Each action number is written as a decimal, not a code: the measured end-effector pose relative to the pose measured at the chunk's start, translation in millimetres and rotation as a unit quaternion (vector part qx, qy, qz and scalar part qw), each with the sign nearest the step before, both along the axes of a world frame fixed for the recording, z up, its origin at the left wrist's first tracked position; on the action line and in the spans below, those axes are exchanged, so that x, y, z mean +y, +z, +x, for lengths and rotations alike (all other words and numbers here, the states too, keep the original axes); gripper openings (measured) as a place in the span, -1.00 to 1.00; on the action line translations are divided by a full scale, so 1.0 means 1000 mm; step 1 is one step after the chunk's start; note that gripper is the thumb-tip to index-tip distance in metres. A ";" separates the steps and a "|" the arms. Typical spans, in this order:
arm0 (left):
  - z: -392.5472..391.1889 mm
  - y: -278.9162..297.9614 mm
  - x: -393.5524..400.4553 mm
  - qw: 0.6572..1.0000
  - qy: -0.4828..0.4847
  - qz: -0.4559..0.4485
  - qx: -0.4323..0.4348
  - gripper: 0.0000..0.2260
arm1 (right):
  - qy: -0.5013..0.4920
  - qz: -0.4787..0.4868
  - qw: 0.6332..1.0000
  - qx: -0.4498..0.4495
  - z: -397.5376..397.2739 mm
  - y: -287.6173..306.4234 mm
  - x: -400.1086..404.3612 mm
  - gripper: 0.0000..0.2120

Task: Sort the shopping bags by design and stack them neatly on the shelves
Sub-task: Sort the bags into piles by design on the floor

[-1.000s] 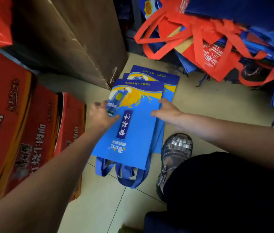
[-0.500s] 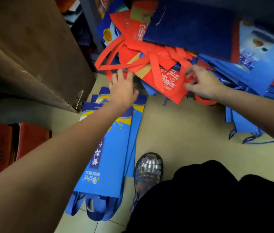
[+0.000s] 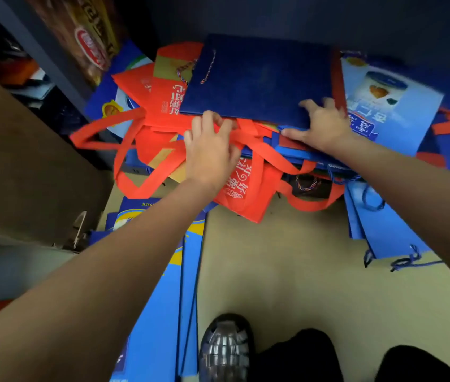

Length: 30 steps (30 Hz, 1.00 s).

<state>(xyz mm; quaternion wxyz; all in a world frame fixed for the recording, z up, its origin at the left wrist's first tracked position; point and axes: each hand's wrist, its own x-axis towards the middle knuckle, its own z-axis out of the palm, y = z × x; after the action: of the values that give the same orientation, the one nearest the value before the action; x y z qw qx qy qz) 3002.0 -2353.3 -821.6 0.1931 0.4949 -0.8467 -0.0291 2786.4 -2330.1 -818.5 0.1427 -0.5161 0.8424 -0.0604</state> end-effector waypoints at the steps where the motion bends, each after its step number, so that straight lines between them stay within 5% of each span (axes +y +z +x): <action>1: 0.000 0.000 0.000 1.000 -0.007 -0.003 0.001 -0.67 | 0.023 0.019 0.999 0.016 -0.002 0.003 -0.004 -0.25; 8: 0.021 0.011 0.002 1.000 0.018 0.009 -0.018 -0.61 | 0.161 0.027 0.972 0.171 0.022 0.017 -0.002 -0.52; 13: 0.036 0.013 0.003 0.988 0.042 0.124 -0.078 -0.54 | 0.111 0.000 0.989 0.101 0.022 0.028 -0.015 -0.37; 17: 0.040 -0.002 0.000 0.974 0.036 0.192 -0.113 -0.51 | 0.159 0.015 0.977 0.145 0.029 0.019 -0.028 -0.51; 22: 0.045 -0.007 -0.005 0.985 0.026 0.157 -0.060 -0.60 | 0.177 -0.040 0.961 0.210 0.030 0.012 -0.020 -0.73; 26: 0.038 0.013 0.005 0.991 -0.044 0.048 0.115 -0.67 | 0.211 -0.119 0.936 0.255 -0.003 0.032 0.013 -0.83; 30: 0.014 0.048 0.025 0.981 -0.017 -0.013 0.191 -0.73 | 0.278 -0.178 0.919 0.217 -0.057 0.050 0.078 -0.74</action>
<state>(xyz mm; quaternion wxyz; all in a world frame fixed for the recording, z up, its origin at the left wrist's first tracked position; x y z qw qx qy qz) 3016.0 -2328.5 -773.6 0.3573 0.4628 -0.8029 -0.1158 2729.8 -2252.6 -768.4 -0.1269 -0.7467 0.6508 -0.0536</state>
